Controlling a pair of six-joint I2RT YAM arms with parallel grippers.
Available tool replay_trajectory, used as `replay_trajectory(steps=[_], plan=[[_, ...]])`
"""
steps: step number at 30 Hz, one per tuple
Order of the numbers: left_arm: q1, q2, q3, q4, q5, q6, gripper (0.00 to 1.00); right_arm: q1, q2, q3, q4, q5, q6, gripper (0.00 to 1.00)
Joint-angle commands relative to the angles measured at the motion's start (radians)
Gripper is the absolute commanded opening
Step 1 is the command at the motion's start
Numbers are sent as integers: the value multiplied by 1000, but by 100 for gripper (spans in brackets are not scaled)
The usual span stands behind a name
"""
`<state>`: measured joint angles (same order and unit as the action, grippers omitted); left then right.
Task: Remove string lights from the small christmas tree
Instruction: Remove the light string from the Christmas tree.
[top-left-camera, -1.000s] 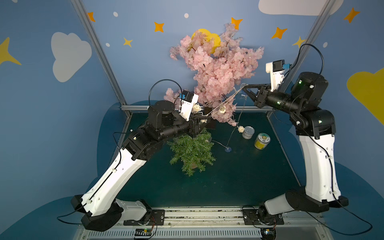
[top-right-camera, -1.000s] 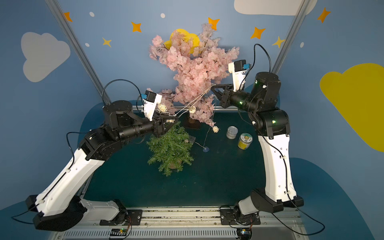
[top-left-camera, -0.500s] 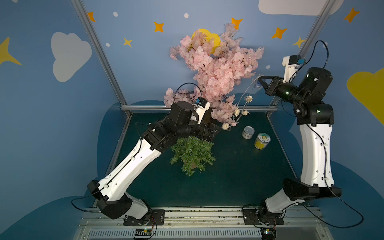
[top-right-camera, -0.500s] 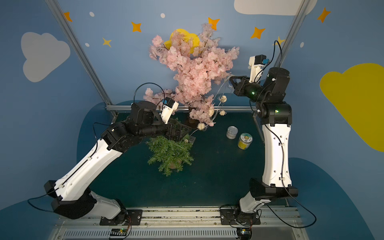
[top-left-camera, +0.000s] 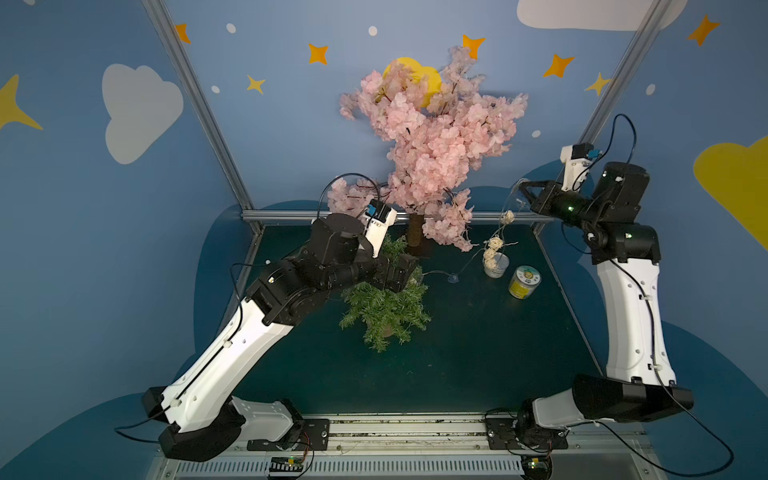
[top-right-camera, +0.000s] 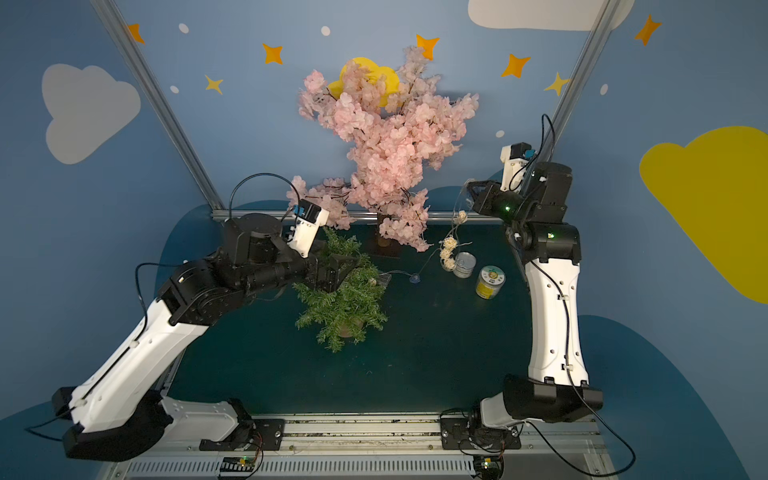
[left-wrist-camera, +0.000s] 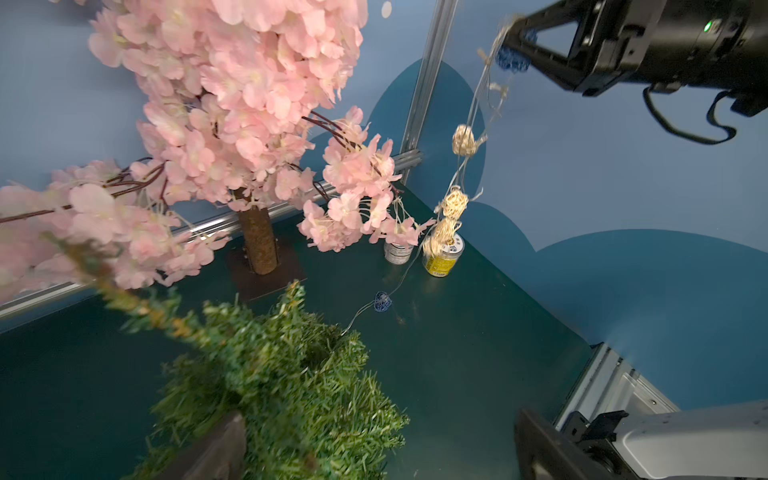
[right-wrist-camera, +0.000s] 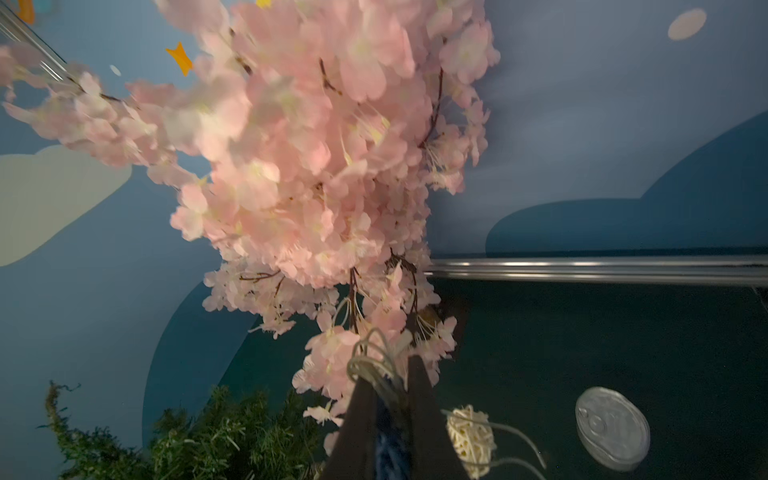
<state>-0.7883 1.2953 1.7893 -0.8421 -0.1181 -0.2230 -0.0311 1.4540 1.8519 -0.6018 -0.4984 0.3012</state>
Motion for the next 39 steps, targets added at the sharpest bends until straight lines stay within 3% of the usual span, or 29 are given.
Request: replay_trajectory(steps=[1,14,16,17,18,20,23,29,32,39], plan=[[-1,-41,-26,-61,-76,12,99,2,-50,-92,7,36,-31,0],[-2,-155,-190,-71,-130,-72,99,49,-183,-583,-43,194,-66,0],[-1,-178,-210,-63,-131,-85,99,63,-184,-615,-75,219,-80,31],[-3,-191,-215,-62,-133,-91,99,69,-183,-623,-104,244,-91,59],[-2,-200,-221,-65,-134,-98,99,75,-186,-630,-132,281,-95,75],[-2,-215,-229,-76,-141,-107,99,79,-208,-654,-165,347,-99,86],[-2,-229,-244,-99,-153,-120,99,79,-305,-727,-139,345,-109,88],[-2,-262,-273,-95,-159,-145,99,139,-486,-916,128,-45,-104,88],[-2,-267,-275,-85,-143,-162,99,192,-452,-983,278,-138,-117,88],[-3,-264,-279,-69,-76,-190,99,215,-211,-1039,591,-275,-88,85]])
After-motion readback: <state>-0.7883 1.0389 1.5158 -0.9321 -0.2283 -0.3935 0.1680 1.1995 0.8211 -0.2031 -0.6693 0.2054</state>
